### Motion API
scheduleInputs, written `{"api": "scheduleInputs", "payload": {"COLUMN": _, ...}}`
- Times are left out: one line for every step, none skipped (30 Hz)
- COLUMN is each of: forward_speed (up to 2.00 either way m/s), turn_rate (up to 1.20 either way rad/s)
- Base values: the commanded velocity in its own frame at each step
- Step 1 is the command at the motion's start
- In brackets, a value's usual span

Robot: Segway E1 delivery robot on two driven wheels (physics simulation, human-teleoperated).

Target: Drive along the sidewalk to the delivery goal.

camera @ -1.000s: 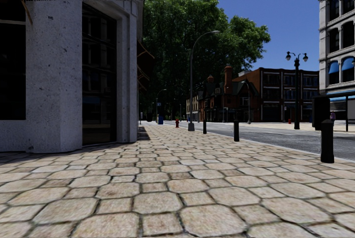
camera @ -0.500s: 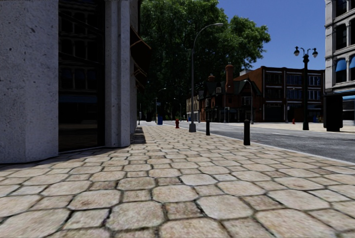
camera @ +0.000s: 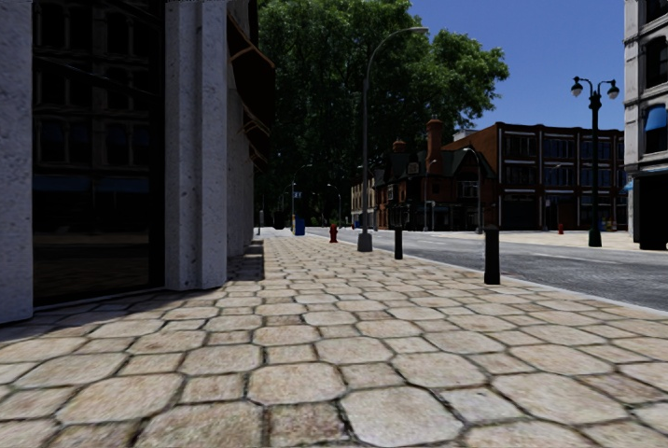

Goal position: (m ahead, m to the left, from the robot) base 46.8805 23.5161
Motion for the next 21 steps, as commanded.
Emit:
{"api": "scheduleInputs", "payload": {"forward_speed": 2.00, "turn_rate": 0.00}}
{"api": "scheduleInputs", "payload": {"forward_speed": 2.00, "turn_rate": 0.00}}
{"api": "scheduleInputs", "payload": {"forward_speed": 2.00, "turn_rate": 0.00}}
{"api": "scheduleInputs", "payload": {"forward_speed": 2.00, "turn_rate": 0.00}}
{"api": "scheduleInputs", "payload": {"forward_speed": 2.00, "turn_rate": 0.00}}
{"api": "scheduleInputs", "payload": {"forward_speed": 2.00, "turn_rate": 0.00}}
{"api": "scheduleInputs", "payload": {"forward_speed": 2.00, "turn_rate": 0.00}}
{"api": "scheduleInputs", "payload": {"forward_speed": 2.00, "turn_rate": 0.00}}
{"api": "scheduleInputs", "payload": {"forward_speed": 2.00, "turn_rate": 0.00}}
{"api": "scheduleInputs", "payload": {"forward_speed": 2.00, "turn_rate": 0.00}}
{"api": "scheduleInputs", "payload": {"forward_speed": 2.00, "turn_rate": 0.00}}
{"api": "scheduleInputs", "payload": {"forward_speed": 2.00, "turn_rate": 0.00}}
{"api": "scheduleInputs", "payload": {"forward_speed": 2.00, "turn_rate": 0.00}}
{"api": "scheduleInputs", "payload": {"forward_speed": 2.00, "turn_rate": 0.00}}
{"api": "scheduleInputs", "payload": {"forward_speed": 2.00, "turn_rate": 0.00}}
{"api": "scheduleInputs", "payload": {"forward_speed": 2.00, "turn_rate": 0.00}}
{"api": "scheduleInputs", "payload": {"forward_speed": 2.00, "turn_rate": 0.00}}
{"api": "scheduleInputs", "payload": {"forward_speed": 2.00, "turn_rate": 0.00}}
{"api": "scheduleInputs", "payload": {"forward_speed": 2.00, "turn_rate": 0.00}}
{"api": "scheduleInputs", "payload": {"forward_speed": 2.00, "turn_rate": 0.00}}
{"api": "scheduleInputs", "payload": {"forward_speed": 2.00, "turn_rate": 0.00}}
